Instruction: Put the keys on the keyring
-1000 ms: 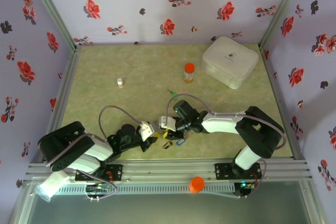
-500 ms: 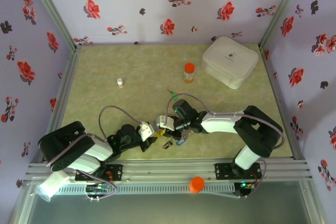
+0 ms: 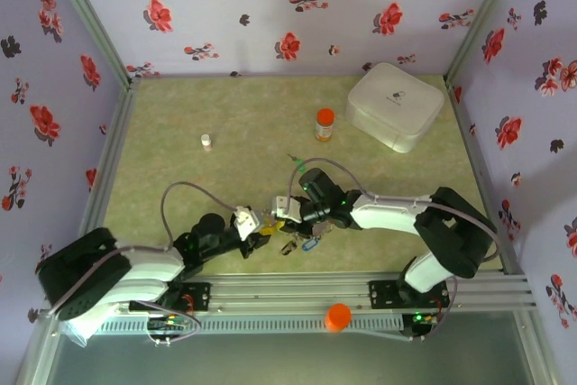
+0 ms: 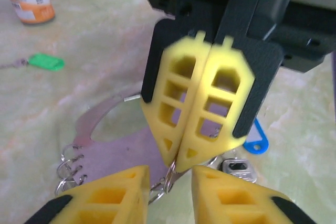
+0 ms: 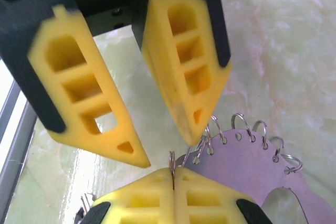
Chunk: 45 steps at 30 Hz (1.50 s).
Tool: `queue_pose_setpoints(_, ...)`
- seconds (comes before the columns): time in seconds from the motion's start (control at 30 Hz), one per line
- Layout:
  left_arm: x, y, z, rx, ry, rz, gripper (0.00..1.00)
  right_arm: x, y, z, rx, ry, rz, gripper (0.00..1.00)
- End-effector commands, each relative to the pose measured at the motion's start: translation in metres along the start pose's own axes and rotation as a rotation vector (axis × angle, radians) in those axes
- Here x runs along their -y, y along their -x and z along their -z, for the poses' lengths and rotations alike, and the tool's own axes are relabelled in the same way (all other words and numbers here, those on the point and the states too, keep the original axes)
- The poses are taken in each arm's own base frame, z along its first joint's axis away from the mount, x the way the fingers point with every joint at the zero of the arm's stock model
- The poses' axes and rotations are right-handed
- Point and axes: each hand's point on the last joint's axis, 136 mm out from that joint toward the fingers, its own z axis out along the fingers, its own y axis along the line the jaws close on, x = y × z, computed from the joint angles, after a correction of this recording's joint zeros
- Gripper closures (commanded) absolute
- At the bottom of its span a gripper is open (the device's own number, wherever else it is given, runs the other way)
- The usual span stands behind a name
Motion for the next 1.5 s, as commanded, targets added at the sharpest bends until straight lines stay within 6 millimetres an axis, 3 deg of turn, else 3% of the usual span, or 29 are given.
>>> queue_pose_setpoints(0.0, 0.004, -0.007, 0.008, -0.052, -0.007, -0.022, 0.68, 0.001, 0.010, 0.009, 0.001, -0.007, 0.037, 1.00)
queue_pose_setpoints(0.33, 0.001, 0.015, 0.031, -0.004, 0.026, -0.082, 0.68, 0.001, 0.034, 0.031, 0.021, -0.029, 0.089, 1.00)
queue_pose_setpoints(0.83, 0.016, 0.046, 0.018, 0.019, -0.082, -0.154, 0.73, -0.005, 0.048, 0.044, 0.019, -0.002, 0.111, 1.00)
queue_pose_setpoints(1.47, 0.010, 0.050, 0.004, 0.005, -0.064, -0.176, 0.84, -0.015, 0.060, 0.041, 0.026, 0.043, 0.130, 1.00)
